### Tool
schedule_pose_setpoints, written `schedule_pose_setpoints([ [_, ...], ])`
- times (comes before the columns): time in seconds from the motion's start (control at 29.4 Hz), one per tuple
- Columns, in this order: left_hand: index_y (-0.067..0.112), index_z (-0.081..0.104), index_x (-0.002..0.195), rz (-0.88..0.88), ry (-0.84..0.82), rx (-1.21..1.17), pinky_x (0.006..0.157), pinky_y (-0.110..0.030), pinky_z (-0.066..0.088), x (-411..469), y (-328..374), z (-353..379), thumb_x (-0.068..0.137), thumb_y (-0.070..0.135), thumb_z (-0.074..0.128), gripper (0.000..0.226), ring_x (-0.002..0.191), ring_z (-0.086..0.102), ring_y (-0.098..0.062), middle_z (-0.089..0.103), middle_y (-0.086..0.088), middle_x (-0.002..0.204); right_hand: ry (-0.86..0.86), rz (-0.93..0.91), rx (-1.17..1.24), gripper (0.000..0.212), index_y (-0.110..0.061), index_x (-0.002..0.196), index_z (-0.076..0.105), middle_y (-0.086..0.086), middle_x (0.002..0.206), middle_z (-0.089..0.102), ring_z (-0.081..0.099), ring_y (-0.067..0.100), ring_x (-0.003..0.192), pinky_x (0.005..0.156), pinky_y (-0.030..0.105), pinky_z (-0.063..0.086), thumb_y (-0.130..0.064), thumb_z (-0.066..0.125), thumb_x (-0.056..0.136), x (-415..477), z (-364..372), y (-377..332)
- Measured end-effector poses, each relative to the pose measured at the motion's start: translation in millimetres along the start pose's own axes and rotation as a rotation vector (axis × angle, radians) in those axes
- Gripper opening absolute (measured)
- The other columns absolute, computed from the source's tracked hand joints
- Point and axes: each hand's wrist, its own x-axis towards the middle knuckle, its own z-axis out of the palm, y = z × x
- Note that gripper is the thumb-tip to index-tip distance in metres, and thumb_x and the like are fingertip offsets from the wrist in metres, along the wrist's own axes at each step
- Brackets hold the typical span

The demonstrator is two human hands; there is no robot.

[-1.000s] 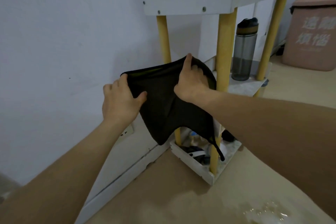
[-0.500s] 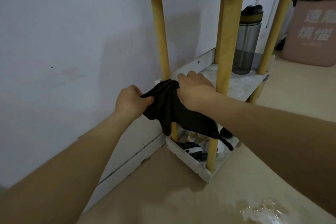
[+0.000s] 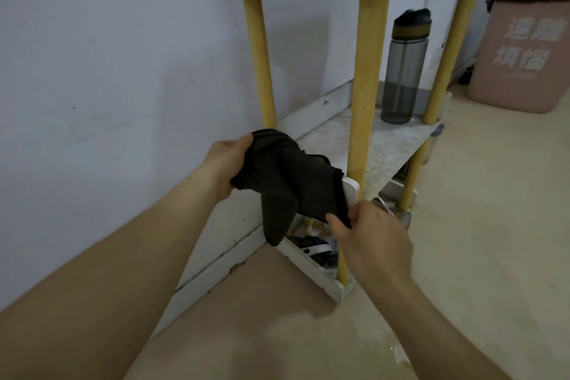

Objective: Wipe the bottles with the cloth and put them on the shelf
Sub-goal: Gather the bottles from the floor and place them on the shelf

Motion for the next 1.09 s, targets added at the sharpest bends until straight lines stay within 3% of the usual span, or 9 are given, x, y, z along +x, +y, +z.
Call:
schedule_pose_setpoints([
  [0.14,0.013,0.048,0.127,0.251,0.296,0.914,0.086,-0.04,0.045,3,-27,-14,0.096,0.02,0.053,0.032,0.112,0.052,-0.033,0.051,-0.014,0.121,-0.002,0.033,0.124,0.035,-0.018,0.077,0.061,0.0,0.069,0.059,0.057,0.024,0.069,0.058,0.03,0.037,-0.048,0.055,0.095,12,-4,5],
  [0.24,0.015,0.052,0.128,0.346,0.224,0.848,0.078,-0.028,0.043,-17,-47,-24,0.093,0.005,0.052,0.036,0.1,0.055,-0.027,0.053,-0.014,0.123,-0.078,-0.031,0.089,0.037,-0.013,0.073,0.06,0.004,0.065,0.058,0.058,0.025,0.065,0.055,0.032,0.037,-0.043,0.055,0.095,17,-11,12],
  [0.34,0.023,0.067,0.097,0.427,-0.04,0.83,0.061,-0.016,0.042,-68,-65,-30,0.092,0.005,0.054,0.022,0.073,0.055,-0.009,0.066,0.0,0.095,-0.272,-0.119,0.041,0.034,-0.008,0.072,0.063,0.01,0.064,0.059,0.055,0.024,0.06,0.056,0.033,0.04,-0.034,0.058,0.094,8,-22,16],
  [0.44,0.033,0.068,0.081,0.384,-0.203,0.844,0.067,-0.015,0.047,-132,-85,-47,0.089,0.01,0.059,0.026,0.069,0.058,0.0,0.066,0.015,0.082,-0.512,-0.196,0.079,0.026,-0.003,0.086,0.069,0.017,0.081,0.067,0.064,0.031,0.077,0.066,0.038,0.051,-0.027,0.06,0.093,-15,-31,13],
  [0.61,0.027,0.071,0.087,0.152,-0.308,0.834,0.075,-0.022,0.05,-224,-129,-87,0.09,0.011,0.06,0.019,0.069,0.059,0.0,0.068,0.012,0.082,-0.891,-0.334,0.098,0.012,-0.025,0.099,0.07,-0.007,0.086,0.071,0.07,0.011,0.079,0.076,0.031,0.056,-0.032,0.061,0.095,-91,-31,1],
  [0.75,0.023,0.071,0.097,0.098,-0.303,0.916,0.061,-0.008,0.039,-276,-160,-118,0.089,0.009,0.054,0.024,0.064,0.054,0.006,0.064,0.013,0.077,-1.094,-0.415,0.053,0.016,-0.024,0.107,0.068,-0.006,0.092,0.07,0.07,0.01,0.08,0.075,0.028,0.055,-0.032,0.06,0.096,-154,3,-8],
  [0.92,0.023,0.073,0.1,0.038,-0.106,1.077,0.082,-0.031,0.046,-307,-207,-169,0.086,0.009,0.054,0.028,0.091,0.059,-0.017,0.068,0.001,0.096,-1.096,-0.706,-0.095,0.007,-0.027,0.094,0.069,-0.01,0.083,0.059,0.057,0.01,0.075,0.061,0.021,0.042,-0.027,0.062,0.091,-205,54,-32],
  [0.99,0.024,0.072,0.099,0.028,0.053,1.066,0.081,-0.03,0.043,-318,-227,-189,0.086,0.013,0.057,0.022,0.096,0.057,-0.02,0.065,0.001,0.099,-1.007,-0.855,-0.162,0.013,-0.027,0.1,0.064,-0.003,0.097,0.056,0.057,0.018,0.09,0.071,0.029,0.046,-0.03,0.062,0.087,-220,77,-41],
  [1.09,0.023,0.067,0.093,-0.036,0.369,1.037,0.069,-0.028,0.037,-335,-252,-219,0.084,0.029,0.062,0.012,0.085,0.055,-0.021,0.056,0.004,0.086,-0.873,-0.964,-0.306,0.045,-0.032,0.135,0.043,0.001,0.134,0.04,0.037,0.024,0.127,0.096,0.042,0.041,-0.04,0.055,0.092,-242,114,-50],
])
